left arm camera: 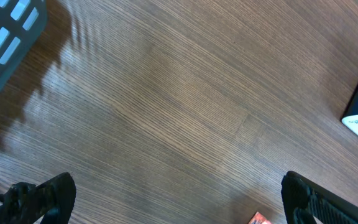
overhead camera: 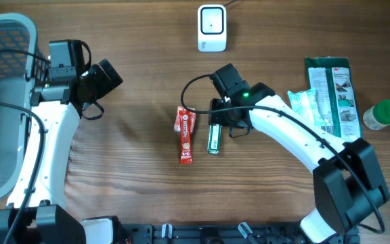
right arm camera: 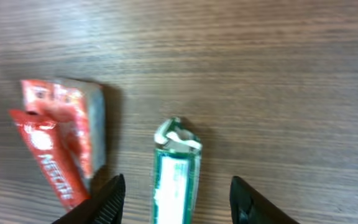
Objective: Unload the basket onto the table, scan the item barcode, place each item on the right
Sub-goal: 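Grasp the green gum pack with the right gripper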
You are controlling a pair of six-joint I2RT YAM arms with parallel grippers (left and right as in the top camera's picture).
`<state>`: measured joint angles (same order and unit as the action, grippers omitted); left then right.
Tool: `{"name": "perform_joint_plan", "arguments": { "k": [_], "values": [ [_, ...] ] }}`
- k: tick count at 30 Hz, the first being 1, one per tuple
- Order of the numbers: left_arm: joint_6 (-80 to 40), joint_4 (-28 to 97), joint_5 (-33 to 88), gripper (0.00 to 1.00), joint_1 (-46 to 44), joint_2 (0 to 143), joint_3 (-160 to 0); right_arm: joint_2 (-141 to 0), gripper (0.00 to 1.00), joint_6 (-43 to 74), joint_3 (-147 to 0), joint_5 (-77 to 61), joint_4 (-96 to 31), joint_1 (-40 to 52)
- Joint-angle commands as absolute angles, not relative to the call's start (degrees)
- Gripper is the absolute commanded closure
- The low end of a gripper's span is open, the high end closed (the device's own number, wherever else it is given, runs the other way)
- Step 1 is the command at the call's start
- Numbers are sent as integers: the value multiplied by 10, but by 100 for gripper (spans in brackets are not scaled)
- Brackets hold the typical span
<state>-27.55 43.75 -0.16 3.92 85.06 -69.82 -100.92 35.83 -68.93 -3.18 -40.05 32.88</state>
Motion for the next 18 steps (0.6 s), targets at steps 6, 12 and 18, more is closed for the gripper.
{"name": "perform_joint_plan", "arguments": {
  "k": [6, 12, 18],
  "values": [
    [-275, 438, -8, 0, 41, 845, -703, -1079, 46, 375, -678, -49, -375, 358],
    [-275, 438, -8, 0, 41, 845, -703, -1103, 52, 377, -678, -49, -380, 357],
    [-275, 438, -8, 0, 41, 845, -703, -1101, 66, 382, -685, -39, -379, 334]
  ]
}}
